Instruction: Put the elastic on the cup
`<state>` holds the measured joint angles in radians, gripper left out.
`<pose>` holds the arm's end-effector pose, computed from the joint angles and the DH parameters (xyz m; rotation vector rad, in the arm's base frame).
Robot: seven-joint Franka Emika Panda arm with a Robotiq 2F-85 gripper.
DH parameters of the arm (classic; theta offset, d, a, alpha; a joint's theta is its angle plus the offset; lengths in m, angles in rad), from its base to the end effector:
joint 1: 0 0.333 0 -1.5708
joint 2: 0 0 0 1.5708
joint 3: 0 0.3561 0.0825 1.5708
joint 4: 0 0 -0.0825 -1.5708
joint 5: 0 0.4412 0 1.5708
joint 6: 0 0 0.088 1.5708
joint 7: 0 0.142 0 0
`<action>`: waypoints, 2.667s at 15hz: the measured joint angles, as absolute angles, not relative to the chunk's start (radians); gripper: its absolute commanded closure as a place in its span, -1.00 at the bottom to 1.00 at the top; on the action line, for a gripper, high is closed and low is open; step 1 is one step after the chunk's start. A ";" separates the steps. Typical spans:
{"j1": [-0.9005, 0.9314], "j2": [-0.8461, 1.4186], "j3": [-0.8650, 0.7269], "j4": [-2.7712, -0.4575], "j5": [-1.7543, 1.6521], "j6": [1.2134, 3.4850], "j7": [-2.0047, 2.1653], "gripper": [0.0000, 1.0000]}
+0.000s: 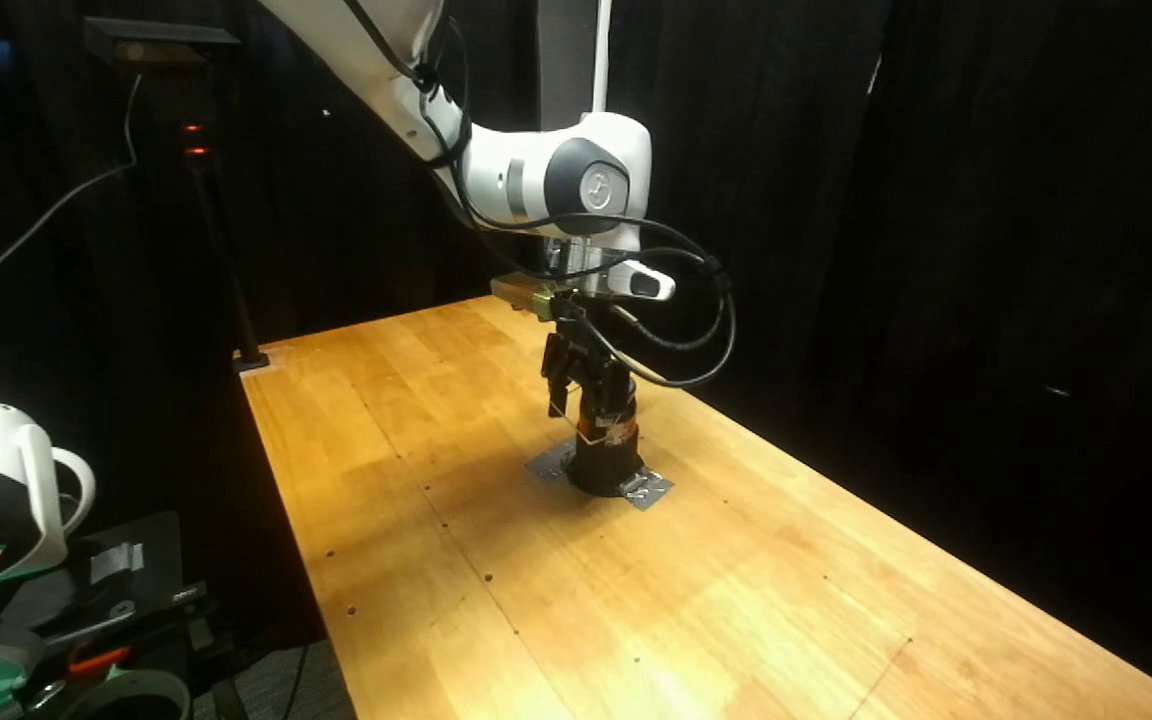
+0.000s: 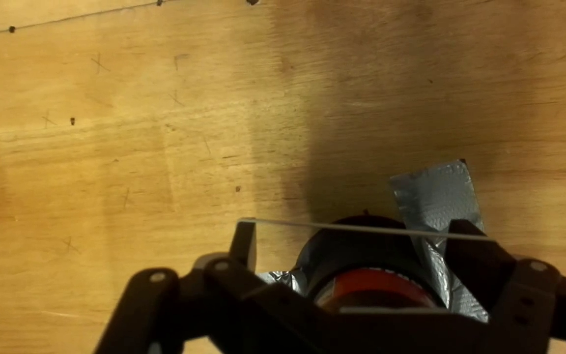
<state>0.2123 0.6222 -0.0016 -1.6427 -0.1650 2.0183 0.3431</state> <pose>0.7051 0.1358 0.1972 2.9247 -0.0618 -0.2920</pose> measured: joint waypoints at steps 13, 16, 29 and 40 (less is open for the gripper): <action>0.198 0.357 -0.023 -2.168 -0.183 2.699 0.354 0.83; 0.201 0.307 -0.050 -2.316 -0.193 2.941 0.376 0.78; 0.010 0.347 0.099 -2.672 -0.163 3.846 0.405 0.84; -0.056 0.510 0.116 -2.704 -0.179 4.209 0.405 0.67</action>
<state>-0.0560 0.5099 0.1162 -2.7035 -0.1793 4.2094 0.4045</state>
